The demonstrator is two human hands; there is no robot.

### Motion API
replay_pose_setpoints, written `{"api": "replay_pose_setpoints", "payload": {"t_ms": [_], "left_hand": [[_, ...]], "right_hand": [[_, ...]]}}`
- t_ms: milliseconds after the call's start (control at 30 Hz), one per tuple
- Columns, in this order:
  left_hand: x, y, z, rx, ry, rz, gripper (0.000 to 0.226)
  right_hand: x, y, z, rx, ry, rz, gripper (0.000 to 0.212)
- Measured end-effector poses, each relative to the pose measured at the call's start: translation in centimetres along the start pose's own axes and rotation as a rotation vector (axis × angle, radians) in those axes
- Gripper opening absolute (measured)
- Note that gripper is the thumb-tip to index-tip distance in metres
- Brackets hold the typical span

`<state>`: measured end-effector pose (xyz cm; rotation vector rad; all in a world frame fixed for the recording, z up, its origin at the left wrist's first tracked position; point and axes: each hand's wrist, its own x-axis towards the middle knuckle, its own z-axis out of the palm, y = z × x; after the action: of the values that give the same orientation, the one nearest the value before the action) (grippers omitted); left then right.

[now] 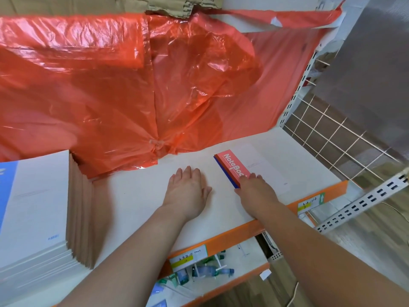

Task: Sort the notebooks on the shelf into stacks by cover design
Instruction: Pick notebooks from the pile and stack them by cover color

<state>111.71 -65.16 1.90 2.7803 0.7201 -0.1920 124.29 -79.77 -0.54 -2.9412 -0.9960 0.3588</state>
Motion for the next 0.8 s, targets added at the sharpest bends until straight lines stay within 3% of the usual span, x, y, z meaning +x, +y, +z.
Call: {"api": "replay_pose_setpoints", "payload": {"t_ms": [400, 533, 633, 700, 767, 800], "left_hand": [[0.0, -0.6, 0.7, 0.003, 0.033, 0.025, 0.063], [-0.3, -0.6, 0.7, -0.061, 0.119, 0.039, 0.042], [-0.2, -0.2, 0.2, -0.444, 0.166, -0.089, 0.037], [0.1, 0.1, -0.1, -0.898, 0.094, -0.212, 0.043], [0.1, 0.4, -0.2, -1.237, 0.063, -0.307, 0.023], [0.0, 0.3, -0.3, -1.253, 0.092, -0.324, 0.016]], "right_hand": [[-1.2, -1.7, -1.0, -0.171, -0.002, -0.057, 0.034], [-2.0, -2.0, -2.1, -0.132, 0.030, -0.076, 0.036], [-2.2, -4.2, -3.1, -0.094, 0.125, -0.122, 0.037], [-3.0, -6.2, -3.2, 0.011, 0.122, -0.208, 0.035], [-4.0, -7.1, -2.9, 0.141, 0.162, -0.344, 0.031], [-4.3, -7.1, -2.8, 0.209, 0.173, -0.376, 0.030]]}}
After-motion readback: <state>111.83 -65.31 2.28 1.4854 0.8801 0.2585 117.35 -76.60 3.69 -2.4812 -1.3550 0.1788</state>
